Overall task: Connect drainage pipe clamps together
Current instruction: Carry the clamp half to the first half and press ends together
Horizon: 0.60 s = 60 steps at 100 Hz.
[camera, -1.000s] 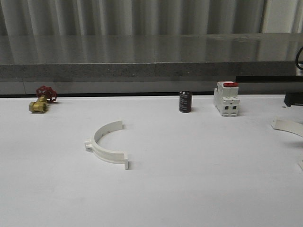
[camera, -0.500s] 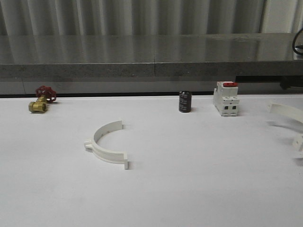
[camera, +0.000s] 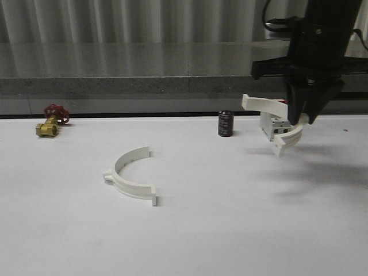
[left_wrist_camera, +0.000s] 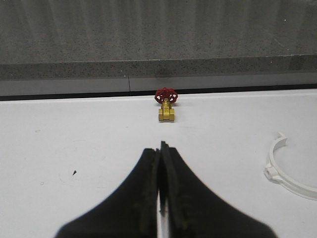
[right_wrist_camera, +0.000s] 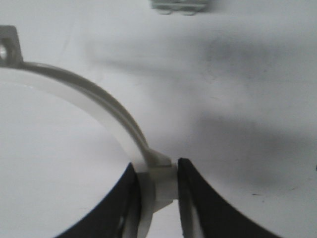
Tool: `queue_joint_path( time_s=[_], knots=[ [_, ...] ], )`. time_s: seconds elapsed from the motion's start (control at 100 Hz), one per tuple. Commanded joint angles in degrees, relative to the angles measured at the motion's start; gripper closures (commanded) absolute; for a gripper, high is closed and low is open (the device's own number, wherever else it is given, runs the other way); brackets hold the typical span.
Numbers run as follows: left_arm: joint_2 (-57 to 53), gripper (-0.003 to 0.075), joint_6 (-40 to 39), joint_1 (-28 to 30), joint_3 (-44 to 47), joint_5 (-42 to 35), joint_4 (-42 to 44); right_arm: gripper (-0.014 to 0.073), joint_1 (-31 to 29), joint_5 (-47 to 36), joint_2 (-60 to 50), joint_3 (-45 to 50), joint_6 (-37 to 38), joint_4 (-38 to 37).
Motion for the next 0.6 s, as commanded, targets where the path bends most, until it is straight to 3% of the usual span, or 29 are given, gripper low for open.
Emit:
queue_joint_path(
  time_s=[0.0,0.59],
  knots=[
    [0.46,0.0741,-0.12,0.26,-1.52,-4.76,0.25,0.0659,2.62,0.71,-2.53,-2.49,0.46,-1.15],
    [0.46,0.0741,-0.12,0.26,-1.52,-4.76,0.25,0.0659,12.55,6.90,10.47,-15.53,7.16,1.71]
  ],
)
